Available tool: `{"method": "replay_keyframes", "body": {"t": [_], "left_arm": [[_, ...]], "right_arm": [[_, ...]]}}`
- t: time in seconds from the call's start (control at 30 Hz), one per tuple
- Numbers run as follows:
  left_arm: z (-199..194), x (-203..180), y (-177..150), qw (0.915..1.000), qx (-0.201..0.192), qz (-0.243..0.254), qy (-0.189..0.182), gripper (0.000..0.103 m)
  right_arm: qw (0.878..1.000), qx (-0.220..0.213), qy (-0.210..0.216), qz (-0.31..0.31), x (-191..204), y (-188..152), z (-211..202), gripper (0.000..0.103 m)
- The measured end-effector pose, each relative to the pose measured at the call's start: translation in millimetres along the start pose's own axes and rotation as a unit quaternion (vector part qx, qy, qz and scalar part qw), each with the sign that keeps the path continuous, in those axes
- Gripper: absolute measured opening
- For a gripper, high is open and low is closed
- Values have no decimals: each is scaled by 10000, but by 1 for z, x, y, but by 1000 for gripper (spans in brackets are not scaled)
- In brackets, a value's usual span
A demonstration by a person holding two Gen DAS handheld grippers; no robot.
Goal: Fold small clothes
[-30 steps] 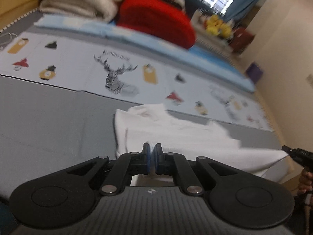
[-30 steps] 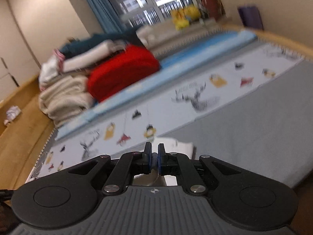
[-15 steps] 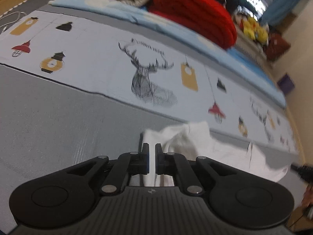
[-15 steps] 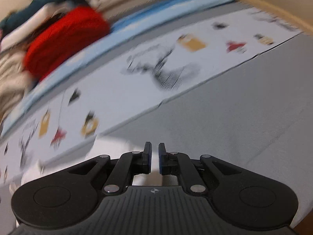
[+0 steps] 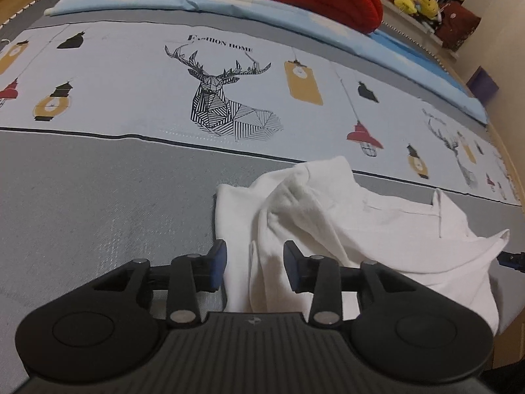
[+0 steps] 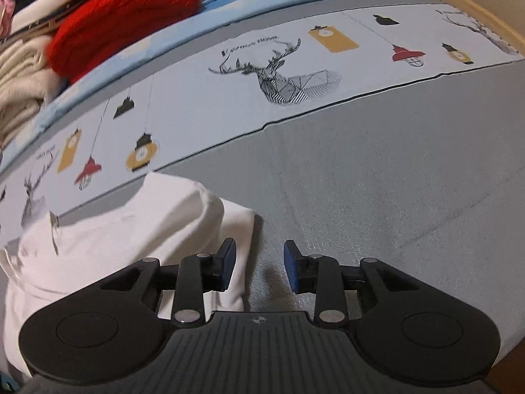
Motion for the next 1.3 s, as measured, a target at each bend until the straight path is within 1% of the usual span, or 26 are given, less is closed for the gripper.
{"method": "replay_keyframes", "body": {"t": [0.1, 0.2, 0.3, 0.43, 0.53, 0.57, 0.63, 0.67, 0.7, 0.77, 0.8, 0.83, 0.9, 0.97, 1.0, 1.03, 1.07, 1.1, 1.13, 1.17, 1.2, 1.23, 1.27, 1.3], "left_arm": [[11, -4, 5, 9999, 52, 32, 104, 47], [19, -9, 12, 9999, 55, 12, 83, 51], [29, -14, 17, 9999, 85, 38, 62, 54], [44, -20, 23, 9998, 146, 102, 89, 54], [47, -19, 29, 9999, 55, 112, 85, 52], [47, -18, 31, 10000, 31, 86, 26, 47], [48, -17, 33, 9999, 40, 75, -66, 26], [48, -16, 34, 9999, 64, 110, -101, 11], [48, -17, 35, 9998, 65, 147, -113, 8], [45, -16, 38, 9997, -28, 200, -121, 5], [42, -14, 41, 9997, -136, 169, -131, 4], [38, -12, 45, 9995, -277, 99, -152, 4], [27, -6, 53, 9976, -664, -118, -175, 4], [22, -1, 59, 9950, -963, -246, -9, 4], [24, 0, 60, 9950, -958, -263, 119, 4], [30, 2, 59, 9960, -816, -279, 253, 4], [38, 3, 58, 9973, -604, -292, 298, 5], [48, 5, 54, 9988, -261, -324, 240, 5], [54, 7, 53, 9990, -62, -372, 253, 5], [56, 10, 52, 9987, -42, -425, 296, 6], [54, 12, 54, 9985, -109, -456, 274, 8], [53, 13, 56, 9984, -160, -487, 227, 11], [53, 16, 58, 9982, -170, -549, 180, 16], [54, 18, 59, 9978, -125, -639, 123, 21]], "right_arm": [[9998, 55, 1, -186, 7, 3, 11, 33], [9989, 54, 58, -452, 20, 9, 20, 34], [9986, 13, 79, -530, 30, 16, 27, 34], [9986, -5, 129, -503, 35, 25, 39, 34], [9980, -35, 116, -618, 40, 29, 45, 34], [9978, -49, 171, -639, 42, 30, 47, 34], [9973, -74, 240, -687, 45, 32, 50, 33], [9970, -68, 262, -719, 47, 33, 52, 33], [9969, -53, 278, -739, 49, 33, 54, 31], [9961, 25, 391, -789, 53, 34, 59, 18], [9957, 53, 457, -805, 56, 34, 60, 5], [9954, 13, 490, -827, 59, 36, 60, 0], [9957, -302, 553, -685, 60, 44, 53, 0], [9935, -947, 600, -213, 55, 60, 37, 0], [9917, -1138, 603, -20, 52, 65, 33, 0], [9913, -1225, 463, 153, 47, 69, 32, 0], [9929, -1134, 274, 237, 43, 70, 37, 0], [9948, -954, 214, 289, 40, 70, 42, 0], [9964, -707, 308, 363, 38, 69, 48, 1], [9970, -499, 428, 410, 37, 67, 52, 3], [9976, -425, 404, 361, 38, 65, 52, 3], [9980, -461, 348, 236, 38, 64, 49, 5], [9980, -492, 364, 139, 38, 63, 47, 16], [9980, -463, 419, 90, 35, 63, 46, 23]]}}
Point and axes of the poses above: each gripper's, at about its wrist camera, not at the fingertips, and z roughly the way its jaws point, x to its left, y to its top, the point moved 3 cm from there along z, roughly the way its jaws point, and after that the axes turned 2 degrees about -x, right-handed, at the moved point
